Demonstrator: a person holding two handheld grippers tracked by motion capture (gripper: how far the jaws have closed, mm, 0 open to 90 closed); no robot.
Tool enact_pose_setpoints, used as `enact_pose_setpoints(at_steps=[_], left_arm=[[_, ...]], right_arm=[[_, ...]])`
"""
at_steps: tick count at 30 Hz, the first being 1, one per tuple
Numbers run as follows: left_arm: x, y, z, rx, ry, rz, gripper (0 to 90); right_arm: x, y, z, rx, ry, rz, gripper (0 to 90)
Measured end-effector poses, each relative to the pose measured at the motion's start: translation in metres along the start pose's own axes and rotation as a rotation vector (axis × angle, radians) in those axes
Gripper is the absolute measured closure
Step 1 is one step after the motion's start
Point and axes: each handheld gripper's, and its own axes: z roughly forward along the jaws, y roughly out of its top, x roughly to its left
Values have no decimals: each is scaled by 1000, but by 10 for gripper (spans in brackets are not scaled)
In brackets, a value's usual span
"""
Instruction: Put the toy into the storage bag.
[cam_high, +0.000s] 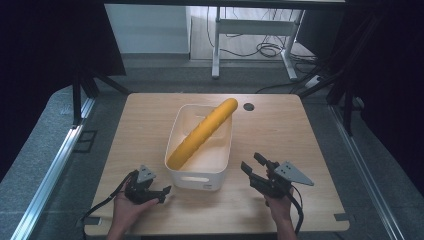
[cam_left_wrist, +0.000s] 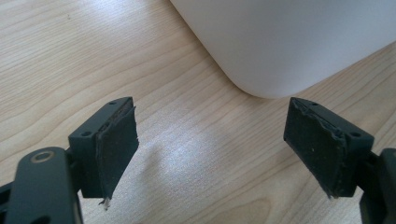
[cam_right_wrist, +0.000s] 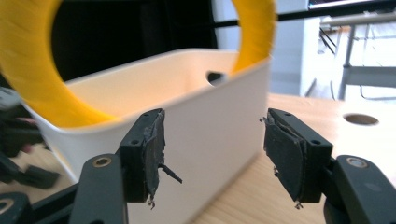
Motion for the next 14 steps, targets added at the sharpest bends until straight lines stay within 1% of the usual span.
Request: enact_pose_setpoints(at_steps=[1, 2, 6, 11, 13, 14], left_arm=[[0, 0, 0, 1, 0, 0, 175], [0, 0, 0, 1, -1, 0, 175], [-1, 0, 1, 3, -4, -2, 175], [-1, 0, 1, 3, -2, -2, 175], [0, 0, 1, 2, 0, -2, 175], [0, 0, 0, 1, 1, -2, 175]], right_arm=[[-4, -3, 0, 11, -9, -2, 384], [-9, -7, 0, 39, -21, 0, 385], [-14, -11, 0, 49, -30, 8, 387], [-13, -10, 0, 43, -26, 10, 388], [-13, -11, 2, 50, -26, 8, 385], [-13, -13, 5, 83, -28, 2, 379]])
